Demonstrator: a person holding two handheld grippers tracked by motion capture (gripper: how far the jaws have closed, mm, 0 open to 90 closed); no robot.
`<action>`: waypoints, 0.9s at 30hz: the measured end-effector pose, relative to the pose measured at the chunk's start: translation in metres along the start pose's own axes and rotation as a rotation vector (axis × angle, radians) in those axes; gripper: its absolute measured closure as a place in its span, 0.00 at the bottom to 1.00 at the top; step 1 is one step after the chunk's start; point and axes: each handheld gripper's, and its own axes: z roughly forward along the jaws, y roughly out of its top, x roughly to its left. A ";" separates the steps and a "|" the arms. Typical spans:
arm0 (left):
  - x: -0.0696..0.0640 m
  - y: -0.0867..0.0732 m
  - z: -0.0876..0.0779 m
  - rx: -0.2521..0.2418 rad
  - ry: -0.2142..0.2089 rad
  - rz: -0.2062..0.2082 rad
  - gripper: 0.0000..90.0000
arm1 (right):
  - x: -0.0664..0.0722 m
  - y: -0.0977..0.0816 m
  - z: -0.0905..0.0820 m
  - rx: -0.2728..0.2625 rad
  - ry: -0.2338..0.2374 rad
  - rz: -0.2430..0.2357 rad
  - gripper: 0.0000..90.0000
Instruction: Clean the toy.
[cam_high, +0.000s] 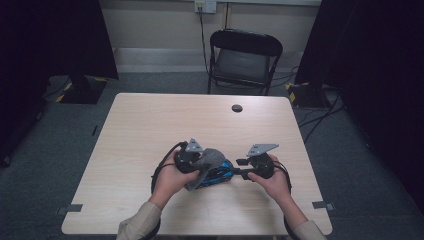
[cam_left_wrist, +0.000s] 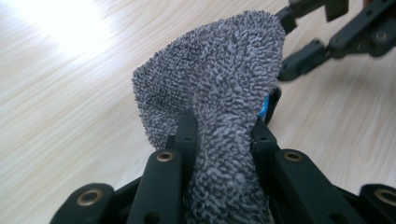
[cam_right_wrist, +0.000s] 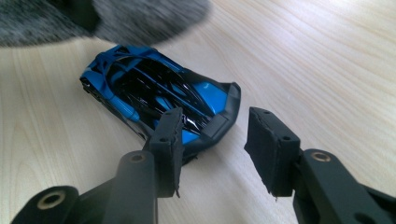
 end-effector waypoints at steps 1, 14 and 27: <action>-0.002 0.003 0.004 0.006 0.002 0.008 0.80 | 0.000 0.001 0.000 -0.001 -0.005 -0.005 0.62; -0.007 0.004 0.043 0.048 -0.015 0.013 0.80 | 0.005 0.003 0.016 0.041 -0.013 -0.016 0.54; 0.002 -0.003 0.035 0.067 0.000 0.023 0.79 | 0.003 0.001 0.022 0.053 -0.022 -0.014 0.65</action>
